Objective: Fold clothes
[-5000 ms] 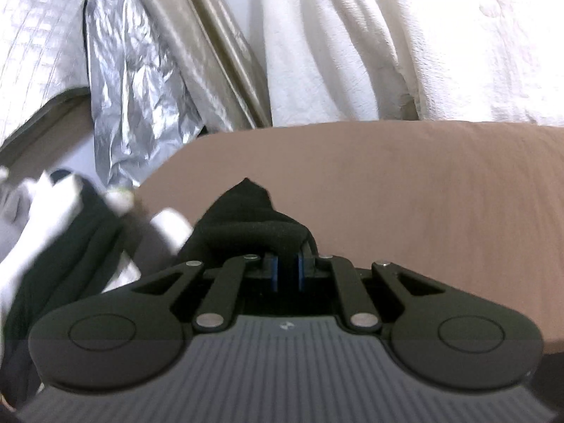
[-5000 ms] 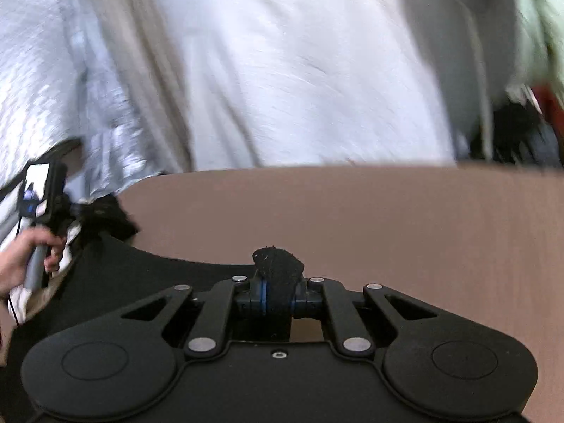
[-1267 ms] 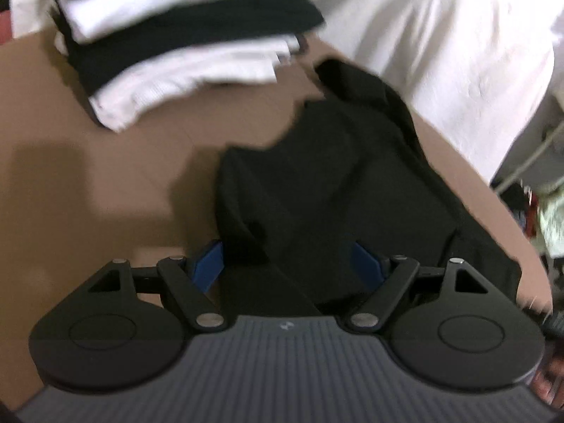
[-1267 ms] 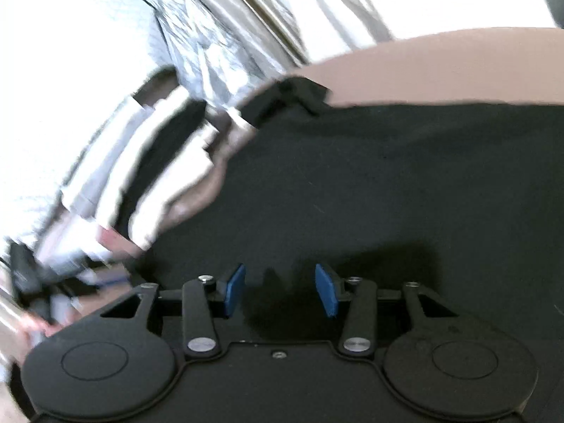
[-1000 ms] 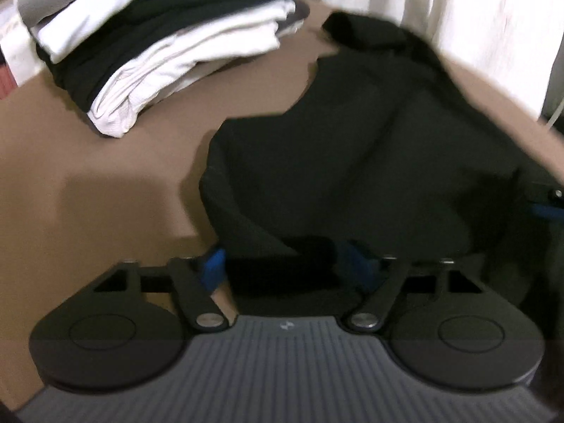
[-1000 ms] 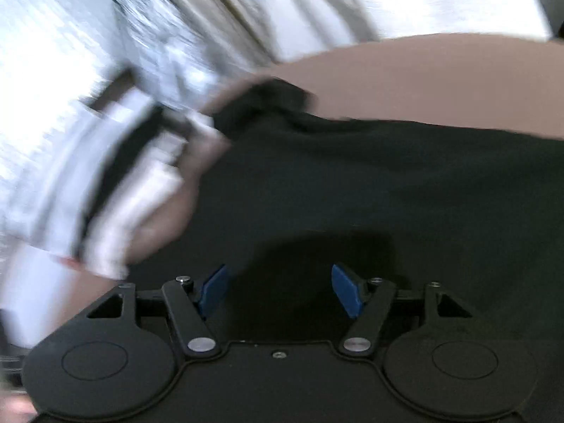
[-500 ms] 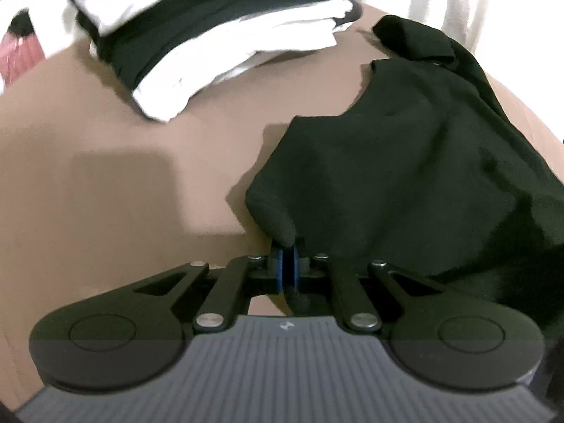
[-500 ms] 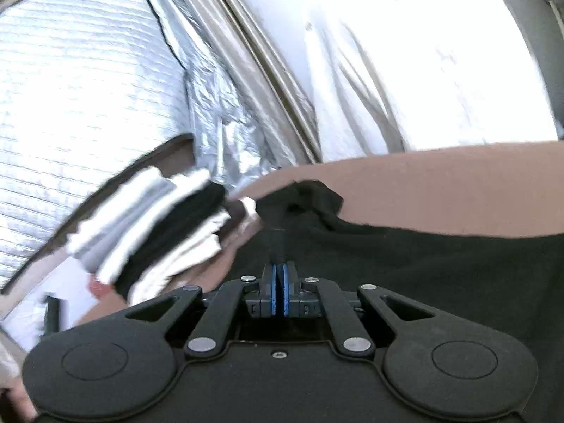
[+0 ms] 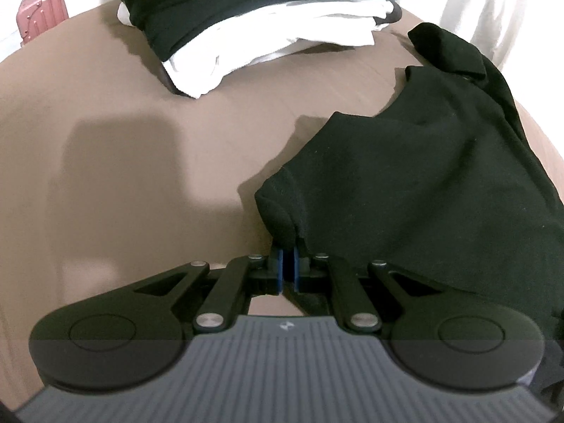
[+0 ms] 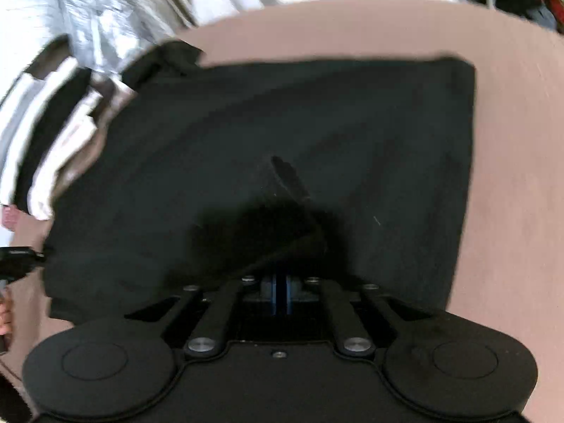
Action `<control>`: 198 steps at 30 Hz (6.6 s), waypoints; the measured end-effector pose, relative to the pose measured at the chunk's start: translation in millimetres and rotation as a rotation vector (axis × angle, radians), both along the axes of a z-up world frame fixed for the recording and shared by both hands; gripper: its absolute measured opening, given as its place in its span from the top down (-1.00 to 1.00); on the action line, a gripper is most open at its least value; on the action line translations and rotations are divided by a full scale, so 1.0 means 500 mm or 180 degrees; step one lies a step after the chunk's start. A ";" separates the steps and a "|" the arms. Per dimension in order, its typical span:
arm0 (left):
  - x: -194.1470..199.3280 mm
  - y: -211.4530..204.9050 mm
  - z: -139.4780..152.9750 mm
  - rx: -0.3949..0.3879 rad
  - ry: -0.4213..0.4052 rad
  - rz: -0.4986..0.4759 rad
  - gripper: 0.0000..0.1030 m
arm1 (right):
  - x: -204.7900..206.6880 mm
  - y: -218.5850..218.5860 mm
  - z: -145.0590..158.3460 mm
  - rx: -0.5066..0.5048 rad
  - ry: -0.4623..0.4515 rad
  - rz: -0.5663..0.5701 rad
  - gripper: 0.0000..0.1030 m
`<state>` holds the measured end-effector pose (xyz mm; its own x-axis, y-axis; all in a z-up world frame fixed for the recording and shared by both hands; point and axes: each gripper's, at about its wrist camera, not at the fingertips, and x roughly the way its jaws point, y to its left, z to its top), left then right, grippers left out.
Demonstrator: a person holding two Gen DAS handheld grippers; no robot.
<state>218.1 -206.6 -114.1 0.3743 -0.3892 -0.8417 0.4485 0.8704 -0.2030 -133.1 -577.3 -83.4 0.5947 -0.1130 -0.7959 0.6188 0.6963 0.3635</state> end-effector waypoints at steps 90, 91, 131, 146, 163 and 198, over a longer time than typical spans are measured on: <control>-0.015 0.225 0.014 -0.1004 0.0340 0.0047 0.88 | 0.232 0.633 0.000 -0.1238 -0.1238 0.2024 -0.04; -0.015 0.224 0.014 -0.1039 0.0359 0.0001 0.88 | 0.224 0.634 0.006 -0.1289 -0.1274 0.2002 -0.04; -0.003 0.088 -0.010 -0.0568 0.0018 -0.0647 0.64 | 0.528 0.120 -0.042 0.0170 -0.0702 0.0834 0.30; 0.015 0.069 0.013 -0.0967 -0.0351 -0.0460 0.26 | 0.634 -0.016 0.116 -0.1170 -0.0849 0.0878 0.45; 0.078 0.092 -0.074 -0.1581 0.0681 0.0039 -0.21 | 0.329 0.348 -0.021 0.0115 -0.0995 0.2295 -0.13; -0.096 -0.029 0.078 -0.0431 -0.0774 -0.0660 0.16 | 0.225 0.137 0.153 -0.1265 -0.0702 0.1760 -0.11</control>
<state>170.0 -221.0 -75.3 0.4588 -0.5801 -0.6730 0.6624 0.7281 -0.1760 -20.6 -508.7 -6.9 0.7910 -0.0051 -0.6118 0.0784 0.9926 0.0932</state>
